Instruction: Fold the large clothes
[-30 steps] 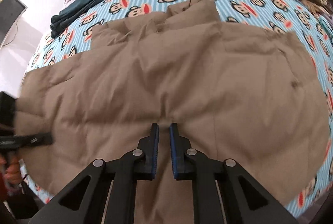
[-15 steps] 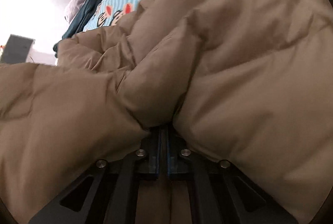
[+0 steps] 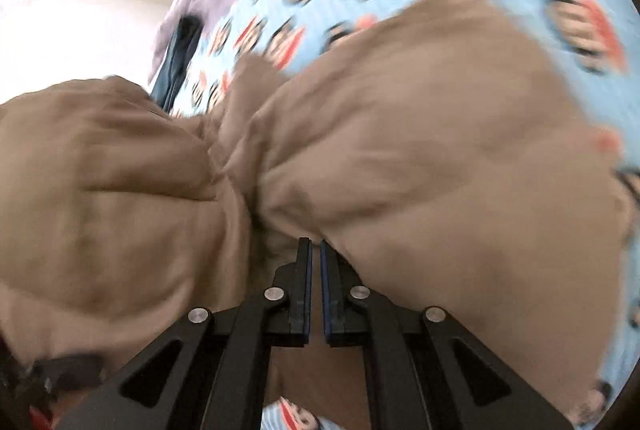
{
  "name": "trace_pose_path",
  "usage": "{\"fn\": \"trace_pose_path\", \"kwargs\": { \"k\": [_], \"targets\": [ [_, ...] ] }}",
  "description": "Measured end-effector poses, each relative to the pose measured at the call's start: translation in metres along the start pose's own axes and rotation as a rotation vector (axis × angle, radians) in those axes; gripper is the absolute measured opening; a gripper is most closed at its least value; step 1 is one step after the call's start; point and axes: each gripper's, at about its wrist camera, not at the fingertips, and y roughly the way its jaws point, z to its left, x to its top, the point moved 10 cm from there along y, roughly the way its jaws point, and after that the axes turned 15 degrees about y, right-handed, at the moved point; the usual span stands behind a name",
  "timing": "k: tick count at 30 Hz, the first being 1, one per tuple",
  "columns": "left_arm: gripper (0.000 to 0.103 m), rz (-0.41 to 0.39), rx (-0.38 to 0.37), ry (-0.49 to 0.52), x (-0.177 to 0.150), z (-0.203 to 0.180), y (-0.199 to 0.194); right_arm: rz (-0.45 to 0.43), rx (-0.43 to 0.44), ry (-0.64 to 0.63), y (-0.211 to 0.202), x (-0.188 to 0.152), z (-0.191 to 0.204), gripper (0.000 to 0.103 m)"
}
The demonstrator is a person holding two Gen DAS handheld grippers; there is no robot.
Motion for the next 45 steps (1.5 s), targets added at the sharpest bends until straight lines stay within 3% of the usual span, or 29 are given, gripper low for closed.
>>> {"fn": "trace_pose_path", "kwargs": {
  "k": [2,4,7,9,10,11,12,13,17,23,25,27,28,29,30,33,37,41,45],
  "targets": [
    [0.06,0.006,-0.035,0.022,0.012,-0.012,0.018,-0.035,-0.013,0.027,-0.021,0.002,-0.022,0.005],
    [0.073,-0.004,-0.091,0.04,0.022,-0.012,0.036,-0.064,-0.019,0.057,-0.038,0.002,-0.042,0.005],
    [0.073,0.004,-0.124,0.056,0.041,-0.016,0.062,-0.1,-0.024,0.103,-0.059,0.004,-0.066,0.005],
    [0.074,0.002,-0.127,0.053,0.04,-0.013,0.076,-0.113,-0.022,0.134,-0.07,0.0,-0.078,0.013],
    [0.08,0.002,-0.134,0.051,0.046,-0.009,0.079,-0.118,-0.023,0.144,-0.075,-0.002,-0.082,0.033],
    [0.082,0.0,-0.138,0.047,0.049,-0.01,0.083,-0.126,-0.021,0.151,-0.081,-0.006,-0.085,0.061],
    [0.082,0.001,-0.132,0.044,0.048,-0.009,0.086,-0.135,-0.022,0.151,-0.087,-0.009,-0.087,0.072],
    [0.082,0.007,-0.121,0.045,0.048,-0.005,0.094,-0.153,-0.021,0.142,-0.095,-0.014,-0.088,0.076],
    [0.082,0.028,-0.076,0.069,0.052,-0.006,0.106,-0.174,0.009,0.05,-0.125,-0.039,-0.08,0.076],
    [0.082,0.048,-0.033,0.108,0.056,-0.01,0.104,-0.108,0.118,-0.116,-0.135,-0.082,-0.029,0.076],
    [0.082,0.049,-0.015,0.128,0.057,-0.013,0.098,-0.119,0.122,-0.143,-0.129,-0.084,-0.016,0.076],
    [0.082,0.014,-0.004,0.144,0.059,-0.015,0.082,-0.15,0.068,-0.129,-0.117,-0.073,-0.012,0.073],
    [0.082,-0.019,0.007,0.152,0.062,-0.015,0.07,-0.159,0.047,-0.117,-0.115,-0.072,-0.015,0.053],
    [0.082,-0.056,0.028,0.159,0.064,-0.012,0.056,-0.168,0.036,-0.095,-0.111,-0.066,-0.018,0.018],
    [0.082,-0.102,0.065,0.167,0.068,-0.006,0.04,-0.179,0.017,-0.078,-0.111,-0.065,-0.022,0.013],
    [0.082,-0.19,0.201,0.163,0.071,0.028,0.005,-0.225,-0.072,-0.027,-0.115,-0.06,-0.05,0.012],
    [0.082,-0.14,0.425,0.144,0.061,0.093,0.007,-0.195,-0.129,0.069,-0.105,-0.06,-0.096,0.012],
    [0.082,-0.116,0.435,0.116,0.062,0.107,0.028,-0.157,-0.104,0.158,-0.09,-0.061,-0.125,0.013],
    [0.083,-0.101,0.489,0.17,0.076,0.098,0.061,-0.155,-0.112,0.181,-0.08,-0.053,-0.143,0.015]
  ]
}}
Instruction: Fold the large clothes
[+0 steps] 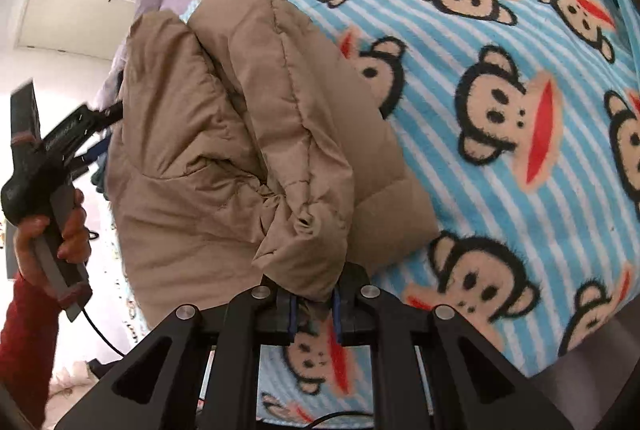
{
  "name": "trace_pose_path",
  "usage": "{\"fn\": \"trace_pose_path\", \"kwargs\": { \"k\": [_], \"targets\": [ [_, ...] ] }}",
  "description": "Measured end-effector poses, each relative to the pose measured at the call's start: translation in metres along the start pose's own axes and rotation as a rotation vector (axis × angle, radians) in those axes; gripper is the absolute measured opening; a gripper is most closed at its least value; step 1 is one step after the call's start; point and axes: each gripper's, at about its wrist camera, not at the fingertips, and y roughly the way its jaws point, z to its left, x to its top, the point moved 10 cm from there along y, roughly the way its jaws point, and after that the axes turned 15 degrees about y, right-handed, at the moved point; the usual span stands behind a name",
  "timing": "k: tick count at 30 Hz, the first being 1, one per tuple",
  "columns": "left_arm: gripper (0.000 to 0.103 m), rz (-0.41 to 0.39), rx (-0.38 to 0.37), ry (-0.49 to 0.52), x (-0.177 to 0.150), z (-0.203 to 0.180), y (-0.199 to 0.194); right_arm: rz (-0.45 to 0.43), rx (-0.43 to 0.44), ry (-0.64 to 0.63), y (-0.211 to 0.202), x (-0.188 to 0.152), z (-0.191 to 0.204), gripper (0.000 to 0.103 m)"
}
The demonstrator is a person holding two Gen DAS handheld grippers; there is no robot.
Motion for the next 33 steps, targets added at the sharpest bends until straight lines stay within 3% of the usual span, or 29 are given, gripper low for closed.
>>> {"fn": "trace_pose_path", "kwargs": {
  "k": [5,9,13,17,18,21,23,25,27,33],
  "targets": [
    [0.085,0.014,0.046,-0.01,0.009,-0.006,0.024,0.026,0.022,0.024,0.014,0.018,-0.012,0.016],
    [0.085,0.026,0.053,-0.013,0.008,-0.004,0.024,0.068,0.018,0.014,-0.001,0.024,-0.012,0.02],
    [0.085,0.029,0.06,-0.026,0.005,-0.002,0.023,-0.005,0.021,-0.053,-0.045,0.04,-0.008,0.028],
    [0.085,0.028,0.066,-0.031,0.004,-0.002,0.021,-0.126,0.018,-0.174,-0.087,0.048,0.013,0.047],
    [0.085,0.029,0.067,-0.032,0.004,-0.002,0.02,-0.141,0.021,-0.206,-0.092,0.047,0.021,0.048],
    [0.085,0.034,0.064,-0.054,0.002,0.002,0.008,-0.133,-0.011,-0.288,-0.08,0.045,0.037,0.048],
    [0.085,0.024,0.049,-0.081,-0.003,0.007,-0.01,-0.088,-0.063,-0.337,-0.057,0.038,0.042,0.038],
    [0.085,0.013,0.041,-0.105,-0.013,0.012,-0.027,-0.053,-0.126,-0.368,-0.034,0.035,0.032,0.036],
    [0.085,0.024,0.033,-0.126,-0.031,0.017,-0.043,-0.024,-0.175,-0.364,-0.017,0.032,0.022,0.036],
    [0.085,0.109,0.033,-0.18,-0.097,0.019,-0.064,0.017,-0.181,-0.327,0.0,0.041,0.012,0.036]
  ]
}}
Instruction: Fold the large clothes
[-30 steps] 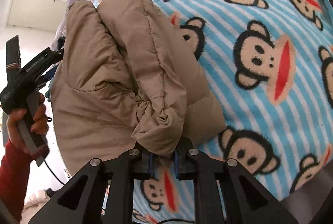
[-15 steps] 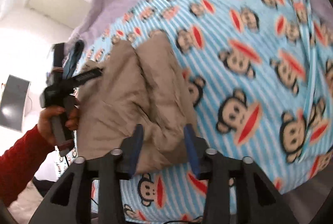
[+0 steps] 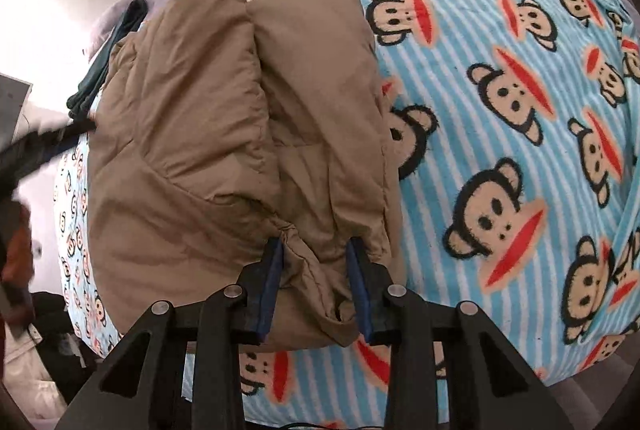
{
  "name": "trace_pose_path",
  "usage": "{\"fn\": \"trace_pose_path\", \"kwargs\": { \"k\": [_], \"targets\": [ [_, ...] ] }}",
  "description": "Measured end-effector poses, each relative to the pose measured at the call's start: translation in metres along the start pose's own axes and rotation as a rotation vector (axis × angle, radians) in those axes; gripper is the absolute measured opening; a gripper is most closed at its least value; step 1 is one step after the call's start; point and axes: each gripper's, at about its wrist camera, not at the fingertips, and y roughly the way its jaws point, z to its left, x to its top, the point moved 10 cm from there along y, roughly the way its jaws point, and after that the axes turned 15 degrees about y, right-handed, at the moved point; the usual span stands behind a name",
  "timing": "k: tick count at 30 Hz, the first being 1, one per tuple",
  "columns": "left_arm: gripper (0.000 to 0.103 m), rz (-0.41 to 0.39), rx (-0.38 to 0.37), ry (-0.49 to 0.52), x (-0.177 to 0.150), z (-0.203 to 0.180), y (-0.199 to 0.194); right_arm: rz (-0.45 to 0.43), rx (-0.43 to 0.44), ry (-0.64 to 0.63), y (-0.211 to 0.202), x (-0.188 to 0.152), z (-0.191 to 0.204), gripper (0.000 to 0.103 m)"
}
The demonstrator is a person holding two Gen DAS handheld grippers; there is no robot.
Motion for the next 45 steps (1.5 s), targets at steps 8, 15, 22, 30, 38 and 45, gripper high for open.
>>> {"fn": "trace_pose_path", "kwargs": {
  "k": [8,15,22,30,38,45],
  "targets": [
    [0.085,0.042,-0.018,-0.08,-0.033,0.0,0.002,0.029,-0.046,-0.032,0.017,0.007,0.011,0.036],
    [0.087,0.048,0.0,-0.071,-0.035,-0.001,-0.001,0.038,-0.061,-0.011,0.025,0.008,0.027,0.038],
    [0.103,0.046,-0.006,-0.065,-0.036,-0.005,0.003,0.07,-0.038,-0.005,0.027,0.016,0.026,0.04],
    [0.103,0.045,-0.004,-0.067,-0.039,-0.005,0.003,0.037,0.011,0.01,0.008,0.028,0.034,0.052],
    [0.103,0.049,-0.009,-0.071,-0.041,-0.005,0.007,-0.029,0.011,0.0,-0.006,0.058,0.034,0.08],
    [0.103,0.048,-0.02,-0.078,-0.042,-0.006,0.009,-0.007,0.04,0.012,-0.001,0.063,0.029,0.091]
  ]
}}
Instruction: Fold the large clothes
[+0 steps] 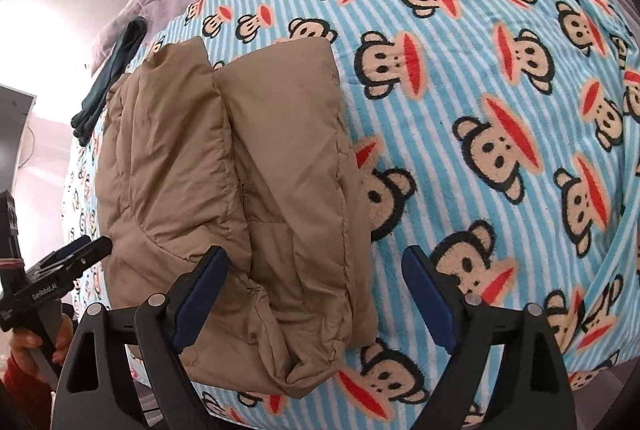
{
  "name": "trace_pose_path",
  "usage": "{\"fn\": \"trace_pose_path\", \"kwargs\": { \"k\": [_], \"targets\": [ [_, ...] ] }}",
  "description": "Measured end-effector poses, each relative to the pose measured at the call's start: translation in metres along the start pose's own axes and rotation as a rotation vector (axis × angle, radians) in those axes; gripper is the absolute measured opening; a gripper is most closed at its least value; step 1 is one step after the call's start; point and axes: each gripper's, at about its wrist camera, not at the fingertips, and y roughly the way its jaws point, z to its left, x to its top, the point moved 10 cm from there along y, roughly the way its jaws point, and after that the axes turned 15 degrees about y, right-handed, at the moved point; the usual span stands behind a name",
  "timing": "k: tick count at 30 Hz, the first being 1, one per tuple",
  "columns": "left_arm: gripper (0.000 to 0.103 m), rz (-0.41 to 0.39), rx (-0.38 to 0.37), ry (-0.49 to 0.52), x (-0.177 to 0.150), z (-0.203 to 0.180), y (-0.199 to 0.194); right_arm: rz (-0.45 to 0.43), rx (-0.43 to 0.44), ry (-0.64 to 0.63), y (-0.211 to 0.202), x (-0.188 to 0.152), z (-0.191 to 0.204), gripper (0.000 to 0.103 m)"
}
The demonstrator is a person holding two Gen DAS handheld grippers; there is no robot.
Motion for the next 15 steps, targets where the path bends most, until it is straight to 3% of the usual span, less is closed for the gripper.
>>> {"fn": "trace_pose_path", "kwargs": {
  "k": [1,2,6,9,15],
  "targets": [
    [0.103,0.001,-0.001,0.001,-0.001,0.0,0.0,-0.001,0.007,0.004,-0.001,-0.001,-0.002,0.094],
    [0.103,0.002,-0.003,0.003,-0.001,0.001,0.001,-0.004,0.017,0.011,-0.001,0.001,-0.002,0.103],
    [0.103,0.002,-0.027,0.001,-0.001,0.001,0.0,-0.016,0.07,0.046,-0.004,0.007,-0.002,0.103],
    [0.103,-0.024,-0.095,-0.011,0.002,0.003,-0.001,0.006,0.077,0.065,0.001,0.011,-0.005,0.103],
    [0.103,-0.061,-0.287,-0.117,0.009,0.027,0.006,0.133,0.095,0.07,0.02,0.02,-0.01,0.103]
  ]
}}
